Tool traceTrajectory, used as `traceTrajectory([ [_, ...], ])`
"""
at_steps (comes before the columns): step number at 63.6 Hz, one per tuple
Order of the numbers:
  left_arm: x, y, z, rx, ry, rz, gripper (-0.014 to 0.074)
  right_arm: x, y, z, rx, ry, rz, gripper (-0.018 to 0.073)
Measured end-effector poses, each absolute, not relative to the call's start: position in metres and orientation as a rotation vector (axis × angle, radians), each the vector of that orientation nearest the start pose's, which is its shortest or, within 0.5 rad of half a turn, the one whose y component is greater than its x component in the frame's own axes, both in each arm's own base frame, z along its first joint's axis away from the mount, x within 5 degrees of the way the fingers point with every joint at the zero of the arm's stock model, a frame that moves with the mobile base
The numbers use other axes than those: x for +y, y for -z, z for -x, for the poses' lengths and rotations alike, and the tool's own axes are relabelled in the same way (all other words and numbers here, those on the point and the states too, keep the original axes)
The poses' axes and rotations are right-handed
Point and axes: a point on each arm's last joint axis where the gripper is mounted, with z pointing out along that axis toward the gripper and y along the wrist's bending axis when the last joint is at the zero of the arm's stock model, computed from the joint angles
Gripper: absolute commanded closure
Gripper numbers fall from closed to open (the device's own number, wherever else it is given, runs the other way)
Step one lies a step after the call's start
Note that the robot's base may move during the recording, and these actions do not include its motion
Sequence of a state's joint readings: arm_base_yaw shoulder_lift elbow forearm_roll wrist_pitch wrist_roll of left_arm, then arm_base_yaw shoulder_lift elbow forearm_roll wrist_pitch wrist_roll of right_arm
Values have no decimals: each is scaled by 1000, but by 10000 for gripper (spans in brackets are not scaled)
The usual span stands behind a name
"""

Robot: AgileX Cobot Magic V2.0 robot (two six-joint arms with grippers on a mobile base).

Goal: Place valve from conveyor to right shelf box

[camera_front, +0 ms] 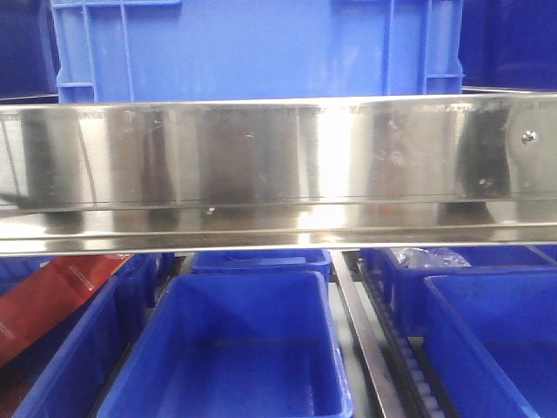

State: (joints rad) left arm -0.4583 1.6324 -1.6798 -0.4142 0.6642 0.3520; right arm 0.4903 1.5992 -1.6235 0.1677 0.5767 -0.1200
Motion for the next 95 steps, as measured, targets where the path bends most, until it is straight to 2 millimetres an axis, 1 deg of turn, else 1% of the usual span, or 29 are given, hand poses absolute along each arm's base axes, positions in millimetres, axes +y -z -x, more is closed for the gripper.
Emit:
traceTrajectory([
  [6,-189,-415,-331,1986,527,-648,248,187,-410,-329,1997,-449,517,256],
  [10,-189,-414,-332,1990,530,-648,171,188,-407,-330,2007,-462,512,196],
  [15,-189,-416,-331,1984,535,-646,132,189,-409,-332,1986,-470,500,157],
  [21,-189,-416,-331,1984,537,-645,137,189,-413,-333,1955,-478,485,157],
  [24,-189,-416,-331,1984,537,-645,156,189,-414,-333,1950,-480,482,164],
  [27,-189,-417,-331,1982,537,-645,186,189,-414,-333,1950,-480,482,192],
  [30,-189,-417,-331,1982,537,-645,251,189,-414,-333,1950,-482,481,245],
  [34,-189,-418,-331,1981,537,-644,374,188,-416,-331,1944,-483,480,349],
  [35,-189,-418,-331,1981,537,-644,420,188,-416,-331,1946,-483,481,389],
  [37,-189,-418,-330,1980,540,-644,484,188,-418,-330,1943,-486,480,443],
  [38,-189,-418,-330,1980,540,-644,532,187,-419,-329,1940,-486,479,470],
  [43,-188,-420,-329,1976,540,-643,708,186,-423,-326,1930,-488,478,642],
  [47,-188,-422,-328,1964,539,-639,708,185,-427,-324,1921,-489,477,727],
  [55,-187,-425,-328,1948,541,-626,708,184,-429,-322,1915,-493,475,727],
  [60,-186,-429,-324,1955,563,-598,708,183,-430,-319,1923,-493,480,727],
  [67,-179,-441,-310,1953,588,-577,708,176,-441,-307,1899,-499,476,727],
  [74,-166,-448,-288,1896,589,-532,708,163,-451,-286,1817,-503,443,727],
  [80,-153,-448,-268,1828,579,-472,708,154,-442,-271,1793,-498,421,727],
  [82,-147,-446,-260,1800,572,-447,708,150,-437,-265,1790,-496,415,727],
  [83,-145,-441,-256,1801,567,-439,708,149,-435,-262,1788,-494,412,727],
  [84,-141,-444,-251,1772,566,-422,708,146,-431,-259,1787,-493,408,727],
  [87,-129,-437,-234,1726,551,-380,708,139,-419,-247,1781,-486,395,727],
  [91,-118,-428,-217,1691,537,-347,708,131,-409,-235,1751,-481,374,727],
  [94,-109,-418,-204,1676,528,-329,708,124,-400,-225,1731,-476,360,727],
  [95,-107,-411,-200,1684,524,-326,708,122,-398,-222,1725,-475,356,727],
])
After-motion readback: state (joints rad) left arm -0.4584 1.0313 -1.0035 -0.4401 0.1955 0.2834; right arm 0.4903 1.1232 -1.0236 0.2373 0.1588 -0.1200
